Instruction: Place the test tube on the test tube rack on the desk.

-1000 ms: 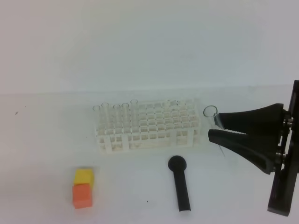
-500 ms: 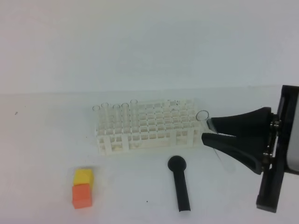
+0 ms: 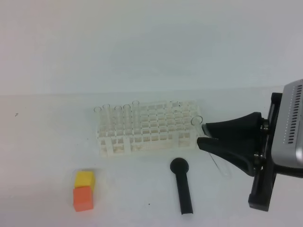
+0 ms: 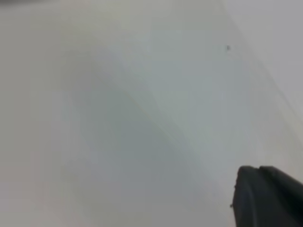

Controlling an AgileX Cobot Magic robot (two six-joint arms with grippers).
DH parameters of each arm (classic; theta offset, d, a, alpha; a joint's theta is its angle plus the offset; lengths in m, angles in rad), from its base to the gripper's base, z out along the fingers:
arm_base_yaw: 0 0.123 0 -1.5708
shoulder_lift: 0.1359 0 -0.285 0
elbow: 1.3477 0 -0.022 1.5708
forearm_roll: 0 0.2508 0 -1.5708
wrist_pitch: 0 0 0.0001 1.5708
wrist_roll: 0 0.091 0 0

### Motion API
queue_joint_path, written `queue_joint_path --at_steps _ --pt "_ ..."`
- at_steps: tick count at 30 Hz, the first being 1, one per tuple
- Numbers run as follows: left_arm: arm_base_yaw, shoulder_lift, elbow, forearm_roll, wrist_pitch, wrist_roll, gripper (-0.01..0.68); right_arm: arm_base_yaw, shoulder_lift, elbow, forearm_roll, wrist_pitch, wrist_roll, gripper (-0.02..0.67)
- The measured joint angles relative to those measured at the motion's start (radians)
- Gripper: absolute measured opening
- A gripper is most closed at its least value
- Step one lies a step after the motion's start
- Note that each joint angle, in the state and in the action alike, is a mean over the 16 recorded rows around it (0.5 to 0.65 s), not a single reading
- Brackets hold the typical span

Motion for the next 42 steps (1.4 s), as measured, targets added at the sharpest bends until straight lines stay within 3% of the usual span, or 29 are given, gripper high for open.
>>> queue_joint_path --at_steps 8,14,18,22,30,34,38,42 --pt "0.028 0.108 0.003 0.409 -0.181 0.085 -0.001 0.0 0.001 0.0 0.019 -0.003 -0.002 0.125" --pt "0.04 0.094 0.044 0.565 -0.241 0.085 -0.001 0.003 0.001 0.0 -0.014 -0.058 0.013 0.125" --pt "0.041 0.028 0.082 0.61 -0.273 0.078 -0.001 0.022 0.001 0.0 -0.117 -0.172 0.12 0.125" --pt "0.046 -0.046 0.119 0.65 -0.315 0.055 -0.001 0.061 0.006 0.0 -0.33 -0.336 0.373 0.125" --pt "0.059 -0.138 0.15 0.695 -0.381 0.007 -0.001 0.176 0.068 -0.002 -0.981 -0.719 1.154 0.125" --pt "0.063 -0.148 0.15 0.636 -0.4 0.011 -0.001 0.24 0.142 -0.017 -1.231 -0.905 1.477 0.125" --pt "0.056 -0.184 0.15 0.5 -0.397 0.082 -0.001 0.287 0.254 -0.061 -1.359 -1.091 1.661 0.125" --pt "0.045 -0.234 0.15 0.348 -0.388 0.189 -0.001 0.322 0.389 -0.135 -1.374 -1.256 1.734 0.125"
